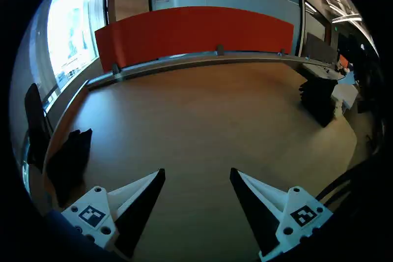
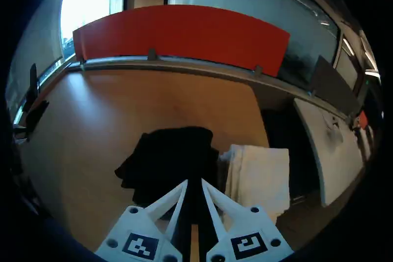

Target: Fold towel

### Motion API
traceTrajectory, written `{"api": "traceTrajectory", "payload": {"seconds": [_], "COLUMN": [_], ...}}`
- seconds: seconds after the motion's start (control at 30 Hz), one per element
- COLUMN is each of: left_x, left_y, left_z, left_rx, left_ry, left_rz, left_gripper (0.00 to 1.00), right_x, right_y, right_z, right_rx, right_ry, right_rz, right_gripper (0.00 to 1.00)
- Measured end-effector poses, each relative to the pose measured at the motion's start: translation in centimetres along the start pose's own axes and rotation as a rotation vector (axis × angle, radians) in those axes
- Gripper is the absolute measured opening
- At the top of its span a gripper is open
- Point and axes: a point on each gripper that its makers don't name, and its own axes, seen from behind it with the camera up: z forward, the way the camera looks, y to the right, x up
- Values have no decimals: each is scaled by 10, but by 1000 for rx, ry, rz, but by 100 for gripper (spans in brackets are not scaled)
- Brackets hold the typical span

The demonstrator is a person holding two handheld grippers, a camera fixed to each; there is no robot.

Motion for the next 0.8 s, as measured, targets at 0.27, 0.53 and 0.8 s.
{"api": "traceTrajectory", "payload": {"seconds": [0.27,0.53,0.8], "left_x": [-3,-7,-7], "left_y": [2,0,0], "left_z": [-3,-6,-7], "left_rx": [4,15,22], "left_ry": [-6,-11,-14], "left_rz": [9,9,7], "left_gripper": [98,98,99], "right_x": [-40,-69,-82], "right_y": [10,15,15], "right_z": [9,19,23], "right_rx": [-22,-40,-45], "right_ry": [-47,-88,-112], "right_rz": [57,95,124], "right_gripper": [4,4,4]}}
